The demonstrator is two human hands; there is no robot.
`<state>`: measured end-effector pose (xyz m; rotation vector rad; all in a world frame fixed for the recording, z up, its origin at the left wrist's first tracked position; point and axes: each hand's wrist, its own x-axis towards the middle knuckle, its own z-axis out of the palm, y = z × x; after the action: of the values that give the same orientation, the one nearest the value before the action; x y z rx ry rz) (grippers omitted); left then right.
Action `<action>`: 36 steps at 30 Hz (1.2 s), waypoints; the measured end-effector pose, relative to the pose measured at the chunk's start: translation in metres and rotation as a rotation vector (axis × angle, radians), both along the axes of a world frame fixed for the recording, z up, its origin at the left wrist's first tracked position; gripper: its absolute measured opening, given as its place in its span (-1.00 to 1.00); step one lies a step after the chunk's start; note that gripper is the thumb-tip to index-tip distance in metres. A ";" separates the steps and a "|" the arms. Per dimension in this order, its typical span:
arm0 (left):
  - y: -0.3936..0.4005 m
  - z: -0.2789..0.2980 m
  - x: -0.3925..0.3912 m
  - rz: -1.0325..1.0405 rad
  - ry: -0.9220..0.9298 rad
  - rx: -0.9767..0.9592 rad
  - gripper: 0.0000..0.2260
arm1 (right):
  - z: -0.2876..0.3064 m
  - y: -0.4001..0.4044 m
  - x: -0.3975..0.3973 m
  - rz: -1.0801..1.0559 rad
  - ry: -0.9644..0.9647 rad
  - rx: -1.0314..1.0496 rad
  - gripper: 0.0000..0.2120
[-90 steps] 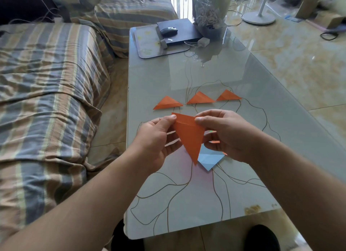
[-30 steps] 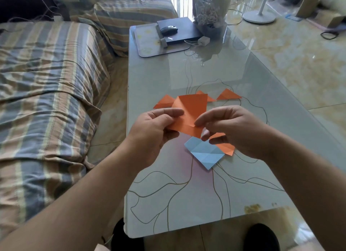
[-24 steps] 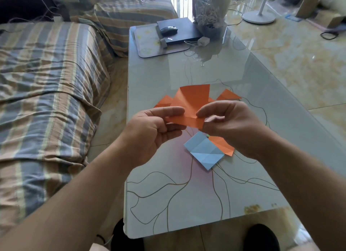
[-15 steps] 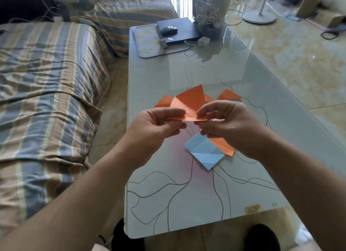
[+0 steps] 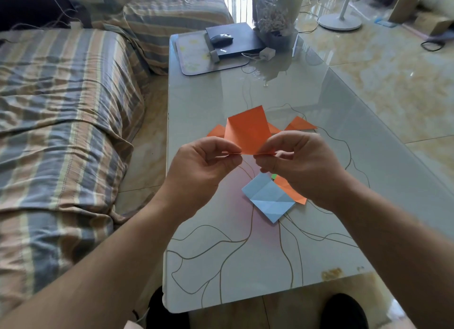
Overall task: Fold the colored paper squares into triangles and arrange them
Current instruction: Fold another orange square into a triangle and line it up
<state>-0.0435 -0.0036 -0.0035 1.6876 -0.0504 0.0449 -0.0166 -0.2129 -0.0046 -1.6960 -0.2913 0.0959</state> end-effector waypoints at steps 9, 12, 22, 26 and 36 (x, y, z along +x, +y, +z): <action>-0.005 0.003 -0.001 0.054 0.050 -0.203 -0.85 | 0.006 0.003 -0.003 -0.059 0.020 0.067 -0.88; -0.010 0.004 -0.002 0.062 0.138 -0.315 -0.83 | 0.002 0.008 -0.005 -0.114 0.035 0.113 -0.87; -0.016 0.005 -0.002 0.203 0.339 -0.526 -0.44 | -0.003 0.018 -0.006 -0.218 0.236 0.286 -0.65; -0.017 0.003 -0.001 0.217 0.386 -0.526 -0.46 | -0.002 0.020 -0.006 -0.208 0.376 0.361 -0.64; -0.023 -0.002 -0.003 0.130 0.456 -0.488 -0.37 | -0.002 0.025 -0.010 -0.218 0.492 0.328 -0.62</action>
<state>-0.0462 -0.0267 -0.0055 1.1784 0.3845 -0.2151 -0.0263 -0.1879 -0.0068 -1.3174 0.2353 0.2825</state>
